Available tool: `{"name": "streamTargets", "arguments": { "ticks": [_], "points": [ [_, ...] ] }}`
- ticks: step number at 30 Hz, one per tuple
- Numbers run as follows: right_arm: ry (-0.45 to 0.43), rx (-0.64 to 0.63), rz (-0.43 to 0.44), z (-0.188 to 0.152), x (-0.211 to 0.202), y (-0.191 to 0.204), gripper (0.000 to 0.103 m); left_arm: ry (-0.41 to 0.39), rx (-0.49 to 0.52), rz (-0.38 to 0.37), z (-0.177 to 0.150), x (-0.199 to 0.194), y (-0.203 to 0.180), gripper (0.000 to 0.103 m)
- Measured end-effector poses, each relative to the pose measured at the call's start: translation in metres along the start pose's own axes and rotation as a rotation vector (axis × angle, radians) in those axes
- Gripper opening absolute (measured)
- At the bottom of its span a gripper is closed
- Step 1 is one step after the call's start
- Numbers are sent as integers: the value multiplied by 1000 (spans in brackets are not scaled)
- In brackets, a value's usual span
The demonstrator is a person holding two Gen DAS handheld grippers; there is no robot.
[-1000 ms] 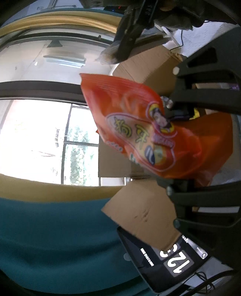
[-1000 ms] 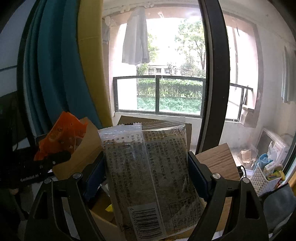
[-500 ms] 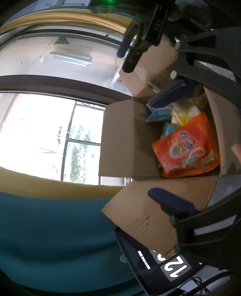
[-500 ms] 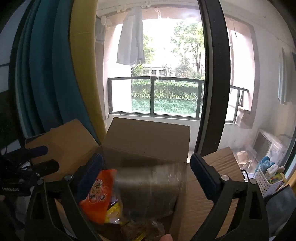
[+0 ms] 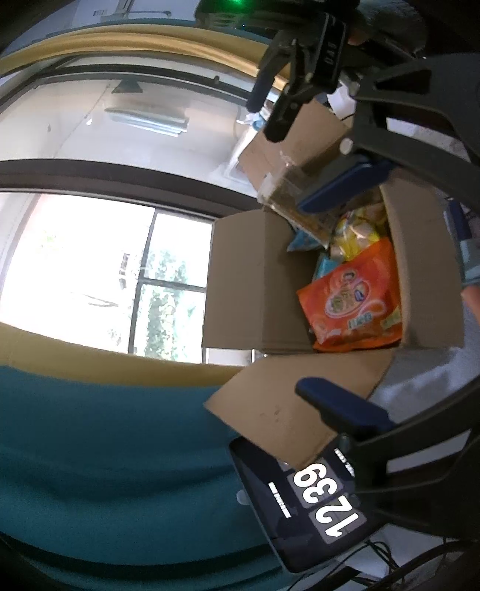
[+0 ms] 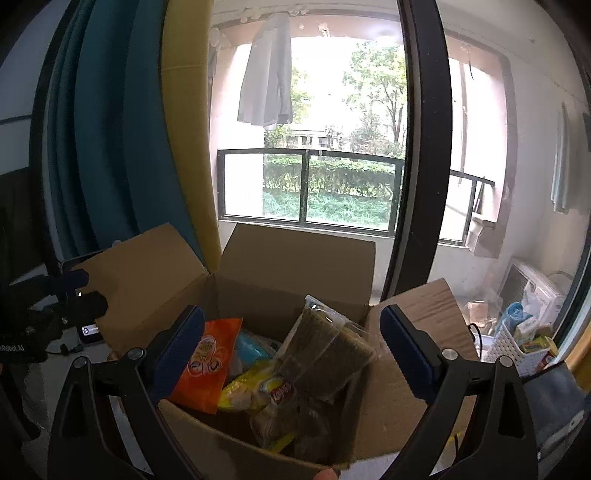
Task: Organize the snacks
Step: 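Move both tools back to the remaining snacks on the table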
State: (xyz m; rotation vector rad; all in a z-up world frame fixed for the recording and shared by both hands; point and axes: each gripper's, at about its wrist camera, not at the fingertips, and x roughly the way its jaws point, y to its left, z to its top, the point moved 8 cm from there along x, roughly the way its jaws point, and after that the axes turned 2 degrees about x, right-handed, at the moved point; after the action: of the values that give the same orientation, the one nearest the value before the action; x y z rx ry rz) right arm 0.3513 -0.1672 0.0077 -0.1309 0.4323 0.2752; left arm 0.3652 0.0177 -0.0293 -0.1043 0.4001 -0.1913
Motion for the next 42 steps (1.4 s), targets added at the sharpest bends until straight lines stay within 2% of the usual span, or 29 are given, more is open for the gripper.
{"name": "streamTargets", "arguments": {
  "ticks": [11, 23, 31, 42],
  "points": [
    [-5, 0, -19, -6, -33, 7, 97, -2, -3, -5, -12, -31, -1, 92],
    [35, -7, 11, -36, -60, 29, 97, 17, -14, -11, -37, -60, 1, 92],
    [62, 5, 14, -60, -77, 37, 97, 35, -18, -23, -57, -76, -1, 92],
    [130, 50, 11, -109, -98, 37, 97, 85, -28, -34, -96, -92, -8, 92]
  ]
}}
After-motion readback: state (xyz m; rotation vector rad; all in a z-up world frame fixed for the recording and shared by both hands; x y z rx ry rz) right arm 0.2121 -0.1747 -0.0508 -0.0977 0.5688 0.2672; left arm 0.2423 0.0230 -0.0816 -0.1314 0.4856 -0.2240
